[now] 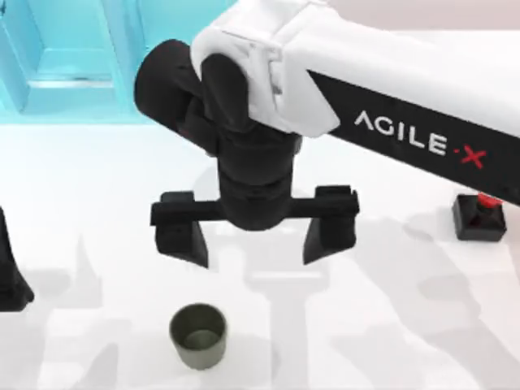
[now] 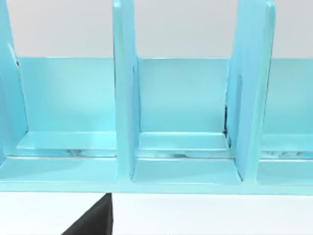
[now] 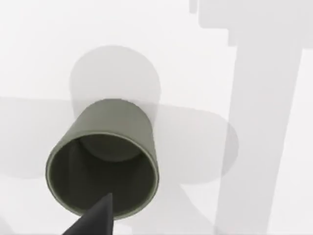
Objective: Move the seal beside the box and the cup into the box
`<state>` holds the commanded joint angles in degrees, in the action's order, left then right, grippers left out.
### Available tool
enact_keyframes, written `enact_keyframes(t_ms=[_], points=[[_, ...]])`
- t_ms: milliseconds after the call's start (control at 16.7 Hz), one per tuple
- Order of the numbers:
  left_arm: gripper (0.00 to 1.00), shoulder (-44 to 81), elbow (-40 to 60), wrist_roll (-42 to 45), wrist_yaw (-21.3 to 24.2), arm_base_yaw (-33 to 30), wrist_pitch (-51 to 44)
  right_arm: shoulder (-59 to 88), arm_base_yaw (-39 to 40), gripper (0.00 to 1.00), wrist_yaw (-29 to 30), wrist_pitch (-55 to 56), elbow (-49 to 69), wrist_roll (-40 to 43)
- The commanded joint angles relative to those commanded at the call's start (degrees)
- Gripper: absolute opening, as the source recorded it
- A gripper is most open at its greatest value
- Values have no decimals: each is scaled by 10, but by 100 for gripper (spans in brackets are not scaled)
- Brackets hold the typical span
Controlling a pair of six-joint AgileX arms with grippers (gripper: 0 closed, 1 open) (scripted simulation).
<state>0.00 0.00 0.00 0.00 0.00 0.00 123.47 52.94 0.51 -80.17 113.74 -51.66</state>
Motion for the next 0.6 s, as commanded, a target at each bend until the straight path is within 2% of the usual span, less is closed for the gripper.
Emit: enact_keyframes(t_ms=[300, 600], points=[[100, 0, 0, 0, 0, 0, 0, 16, 54, 100, -4, 31, -15, -75], [100, 0, 0, 0, 0, 0, 0, 18, 59, 100, -4, 34, -17, -82]])
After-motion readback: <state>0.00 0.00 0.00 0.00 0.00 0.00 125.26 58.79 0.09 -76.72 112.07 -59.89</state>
